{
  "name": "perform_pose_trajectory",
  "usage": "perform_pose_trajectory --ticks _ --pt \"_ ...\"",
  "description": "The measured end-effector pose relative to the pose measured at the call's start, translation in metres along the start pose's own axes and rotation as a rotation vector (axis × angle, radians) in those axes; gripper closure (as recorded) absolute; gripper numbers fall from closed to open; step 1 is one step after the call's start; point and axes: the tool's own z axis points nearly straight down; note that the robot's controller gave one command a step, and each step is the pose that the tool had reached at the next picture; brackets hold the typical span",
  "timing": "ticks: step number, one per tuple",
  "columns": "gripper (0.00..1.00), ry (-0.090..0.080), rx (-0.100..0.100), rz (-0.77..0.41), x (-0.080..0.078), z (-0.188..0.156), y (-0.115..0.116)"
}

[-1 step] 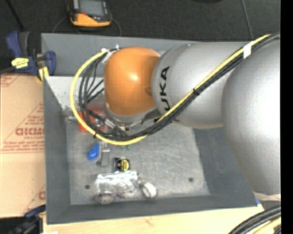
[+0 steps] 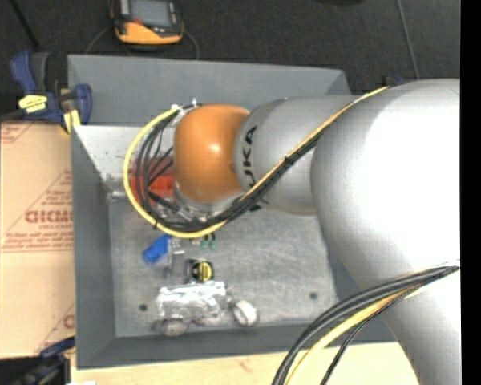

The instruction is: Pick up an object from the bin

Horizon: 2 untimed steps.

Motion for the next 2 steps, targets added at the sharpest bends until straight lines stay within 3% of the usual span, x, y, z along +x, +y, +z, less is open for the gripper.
perform_pose_trajectory --ticks 1,2 --pt "1.0 -0.005 -0.004 0.004 -0.001 -0.004 0.002" --pt "1.0 -0.013 -0.005 0.011 -0.001 -0.122 0.012"
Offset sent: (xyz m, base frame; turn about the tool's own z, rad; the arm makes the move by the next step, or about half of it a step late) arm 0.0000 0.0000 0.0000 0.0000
